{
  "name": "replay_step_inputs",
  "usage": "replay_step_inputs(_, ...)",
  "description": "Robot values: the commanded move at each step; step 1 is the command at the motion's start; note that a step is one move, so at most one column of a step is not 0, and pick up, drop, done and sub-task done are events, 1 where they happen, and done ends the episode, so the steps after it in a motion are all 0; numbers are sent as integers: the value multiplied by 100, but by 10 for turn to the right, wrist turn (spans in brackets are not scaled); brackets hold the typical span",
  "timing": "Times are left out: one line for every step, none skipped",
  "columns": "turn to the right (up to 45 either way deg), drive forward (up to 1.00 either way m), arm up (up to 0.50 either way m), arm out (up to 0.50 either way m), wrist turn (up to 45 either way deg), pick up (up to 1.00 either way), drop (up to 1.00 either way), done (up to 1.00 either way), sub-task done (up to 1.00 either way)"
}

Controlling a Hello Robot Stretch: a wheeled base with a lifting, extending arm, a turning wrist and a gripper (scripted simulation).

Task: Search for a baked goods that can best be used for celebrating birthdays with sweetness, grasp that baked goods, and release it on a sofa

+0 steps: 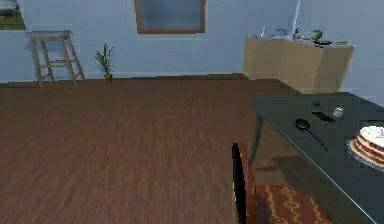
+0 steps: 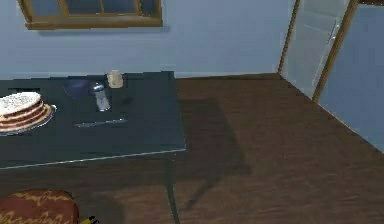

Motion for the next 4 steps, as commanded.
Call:
replay_step_inputs(-390,0,0,0,0,0,0,0,0)
replay_step_inputs(450,0,0,0,0,0,0,0,0)
replay_step_inputs(450,0,0,0,0,0,0,0,0)
replay_step_inputs(450,0,0,0,0,0,0,0,0)
